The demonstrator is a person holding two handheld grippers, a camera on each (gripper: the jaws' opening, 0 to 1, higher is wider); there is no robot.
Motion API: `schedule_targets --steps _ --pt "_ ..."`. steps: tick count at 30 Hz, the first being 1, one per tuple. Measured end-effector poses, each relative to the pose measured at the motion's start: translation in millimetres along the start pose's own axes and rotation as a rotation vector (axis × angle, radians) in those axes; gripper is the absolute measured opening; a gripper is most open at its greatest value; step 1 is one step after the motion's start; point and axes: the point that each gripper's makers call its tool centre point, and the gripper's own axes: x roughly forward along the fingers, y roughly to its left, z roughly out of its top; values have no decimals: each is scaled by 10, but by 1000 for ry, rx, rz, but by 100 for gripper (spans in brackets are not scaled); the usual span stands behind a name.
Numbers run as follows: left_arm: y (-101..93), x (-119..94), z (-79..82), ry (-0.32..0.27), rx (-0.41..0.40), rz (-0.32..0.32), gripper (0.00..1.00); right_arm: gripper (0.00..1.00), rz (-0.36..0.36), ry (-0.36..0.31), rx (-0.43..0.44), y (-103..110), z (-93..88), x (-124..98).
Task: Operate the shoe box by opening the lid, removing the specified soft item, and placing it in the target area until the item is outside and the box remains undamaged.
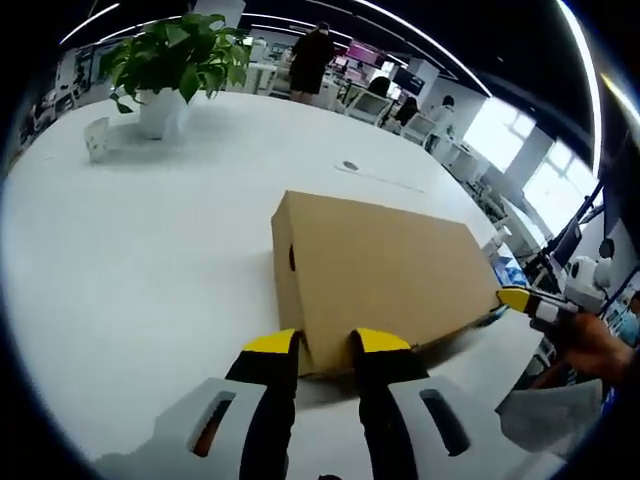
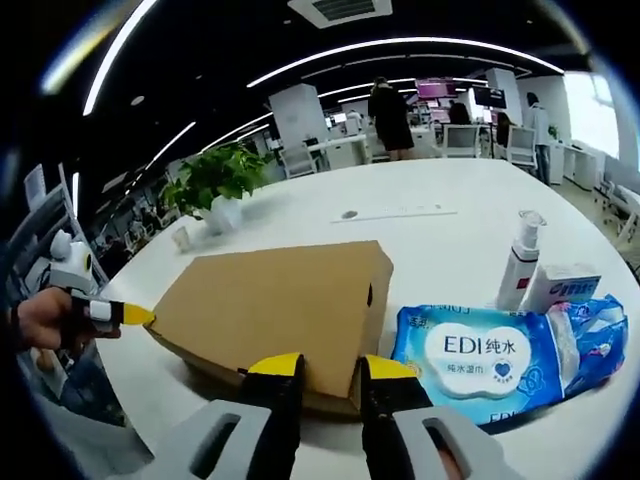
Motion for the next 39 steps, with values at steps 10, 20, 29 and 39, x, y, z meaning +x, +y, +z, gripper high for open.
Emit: schedule_targets --steps 10,20,29,39 --pt "47 -265 -117 -31 15 -3 22 33 12 -9 1 -179 -123 -388" --pt "-186 -540 -320 -66 63 -38 29 43 -120 -58 -21 -582 -108 -1084" --pt "-546 -586 -417 -65 160 -88 35 53 -148 -55 -71 -512 -160 -1280" --pt "-524 -668 -630 -30 205 -55 39 58 -99 -6 -227 -282 -217 -1240"
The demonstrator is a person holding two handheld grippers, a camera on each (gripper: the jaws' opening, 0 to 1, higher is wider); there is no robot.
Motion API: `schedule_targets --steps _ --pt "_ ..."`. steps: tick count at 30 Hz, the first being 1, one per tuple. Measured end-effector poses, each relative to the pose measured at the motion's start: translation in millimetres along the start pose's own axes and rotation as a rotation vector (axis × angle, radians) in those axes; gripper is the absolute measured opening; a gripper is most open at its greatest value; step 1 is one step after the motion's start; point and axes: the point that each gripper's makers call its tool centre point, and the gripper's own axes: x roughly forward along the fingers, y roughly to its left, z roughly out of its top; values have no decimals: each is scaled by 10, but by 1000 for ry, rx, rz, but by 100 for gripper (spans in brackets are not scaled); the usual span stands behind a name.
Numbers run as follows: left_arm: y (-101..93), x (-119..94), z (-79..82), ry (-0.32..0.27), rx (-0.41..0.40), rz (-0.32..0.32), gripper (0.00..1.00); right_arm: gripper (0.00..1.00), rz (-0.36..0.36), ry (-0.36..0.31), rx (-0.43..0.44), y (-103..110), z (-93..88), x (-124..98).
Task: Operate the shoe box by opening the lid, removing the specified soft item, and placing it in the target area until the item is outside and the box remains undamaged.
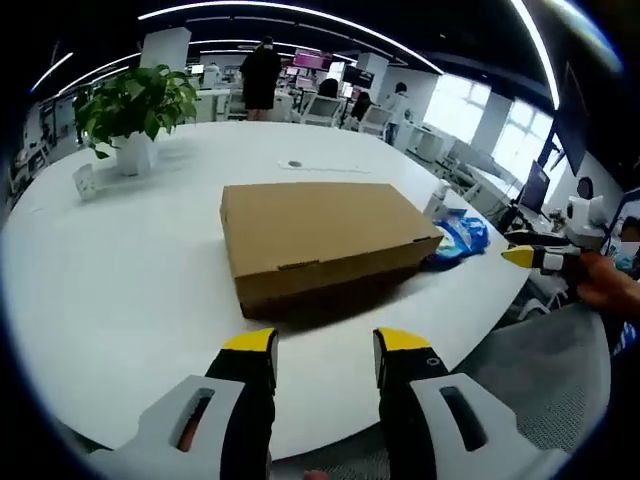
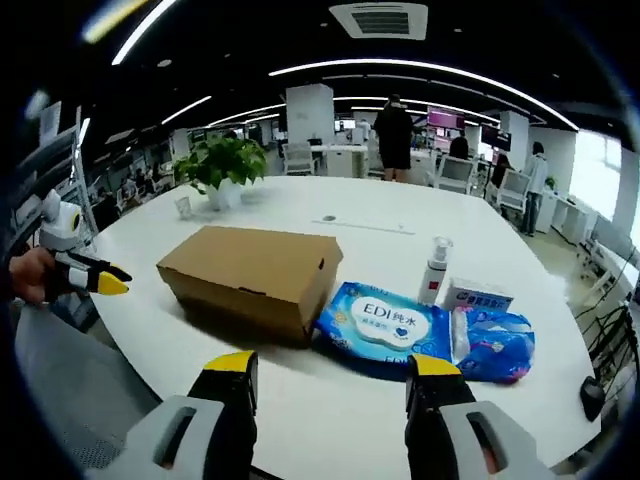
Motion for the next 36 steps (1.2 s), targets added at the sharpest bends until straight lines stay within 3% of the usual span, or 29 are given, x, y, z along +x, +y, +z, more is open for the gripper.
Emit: schedule_targets --steps 6,13,36 --pt "13 8 -16 16 17 21 38 57 10 -1 -98 69 24 -23" --pt "-41 43 -65 38 63 12 38 57 6 0 -131 81 28 -3" --pt "84 -15 -49 13 23 47 38 56 -14 -11 -101 44 35 6"
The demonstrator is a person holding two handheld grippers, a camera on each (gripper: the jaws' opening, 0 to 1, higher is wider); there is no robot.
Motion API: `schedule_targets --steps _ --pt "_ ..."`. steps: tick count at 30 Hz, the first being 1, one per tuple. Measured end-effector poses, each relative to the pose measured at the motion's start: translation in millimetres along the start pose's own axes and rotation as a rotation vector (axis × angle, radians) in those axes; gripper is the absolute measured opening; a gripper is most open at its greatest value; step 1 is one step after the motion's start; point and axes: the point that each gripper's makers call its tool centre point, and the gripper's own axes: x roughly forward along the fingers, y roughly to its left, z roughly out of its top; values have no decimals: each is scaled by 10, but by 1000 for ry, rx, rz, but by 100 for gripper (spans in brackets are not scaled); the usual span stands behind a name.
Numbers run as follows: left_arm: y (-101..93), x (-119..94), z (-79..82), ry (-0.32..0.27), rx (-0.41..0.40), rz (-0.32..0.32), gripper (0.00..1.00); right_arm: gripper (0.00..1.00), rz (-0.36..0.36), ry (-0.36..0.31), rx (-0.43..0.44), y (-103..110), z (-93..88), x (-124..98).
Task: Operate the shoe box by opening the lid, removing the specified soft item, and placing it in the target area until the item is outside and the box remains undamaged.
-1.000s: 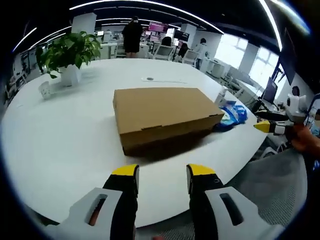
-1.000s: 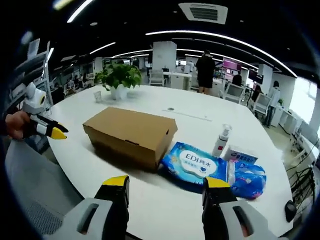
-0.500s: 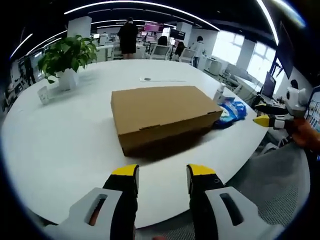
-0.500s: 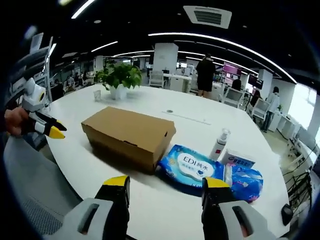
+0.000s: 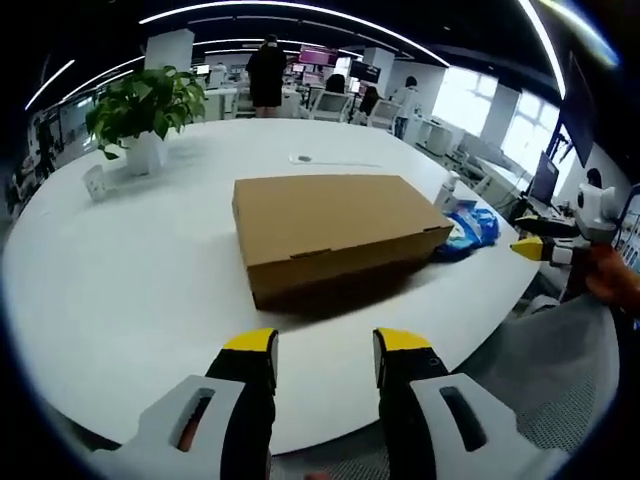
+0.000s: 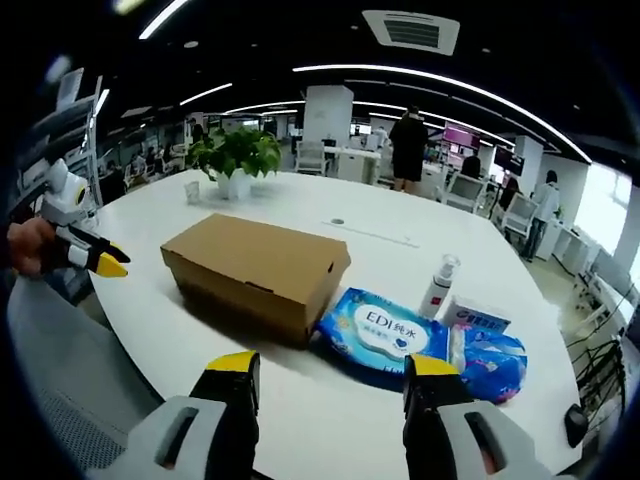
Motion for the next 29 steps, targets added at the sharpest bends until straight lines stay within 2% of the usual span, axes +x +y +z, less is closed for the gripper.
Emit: schedule_targets --steps 29 --pt "21 -7 -6 1 -14 12 38 56 1 -4 16 -12 -10 -2"
